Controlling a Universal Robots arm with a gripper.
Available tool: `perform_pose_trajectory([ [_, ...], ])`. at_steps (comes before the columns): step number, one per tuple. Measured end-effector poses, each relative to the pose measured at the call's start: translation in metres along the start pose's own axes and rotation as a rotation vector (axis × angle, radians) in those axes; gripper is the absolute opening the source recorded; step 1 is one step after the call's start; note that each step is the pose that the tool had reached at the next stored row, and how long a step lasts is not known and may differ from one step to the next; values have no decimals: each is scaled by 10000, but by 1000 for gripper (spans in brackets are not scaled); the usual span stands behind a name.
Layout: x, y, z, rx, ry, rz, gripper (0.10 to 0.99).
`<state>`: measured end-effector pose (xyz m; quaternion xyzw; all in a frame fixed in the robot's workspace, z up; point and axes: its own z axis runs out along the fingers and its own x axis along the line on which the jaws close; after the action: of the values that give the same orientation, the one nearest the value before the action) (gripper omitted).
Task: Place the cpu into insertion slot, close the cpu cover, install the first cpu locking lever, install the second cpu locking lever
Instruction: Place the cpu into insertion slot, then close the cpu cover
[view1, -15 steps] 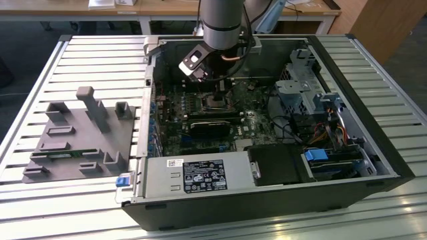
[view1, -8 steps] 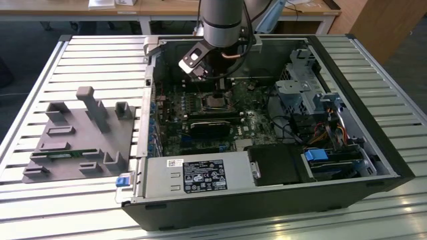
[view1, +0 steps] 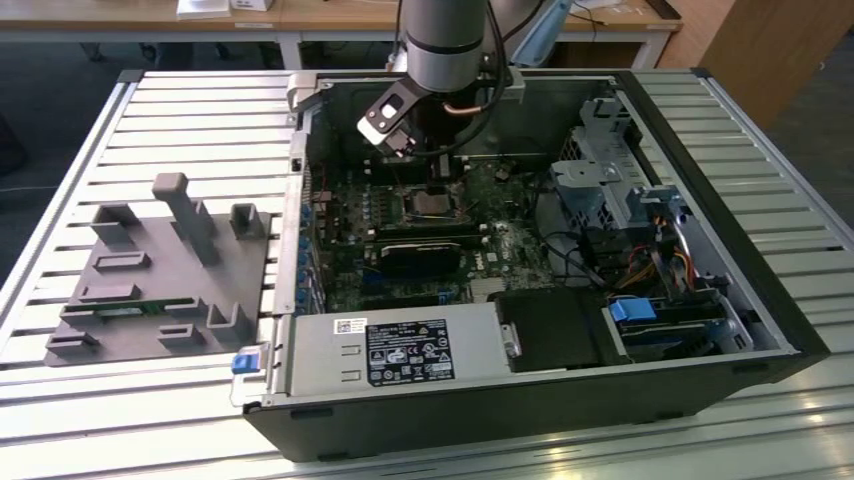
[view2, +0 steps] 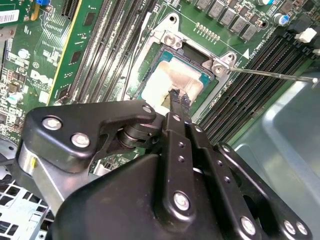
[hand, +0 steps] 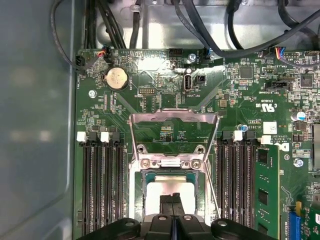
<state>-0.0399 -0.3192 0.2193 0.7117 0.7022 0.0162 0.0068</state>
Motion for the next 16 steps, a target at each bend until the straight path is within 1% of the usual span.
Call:
perform_pose_trajectory([
  [5, 0, 1, -25, 1, -3, 0, 106],
  [16, 1, 4, -143, 1, -2, 0, 106],
])
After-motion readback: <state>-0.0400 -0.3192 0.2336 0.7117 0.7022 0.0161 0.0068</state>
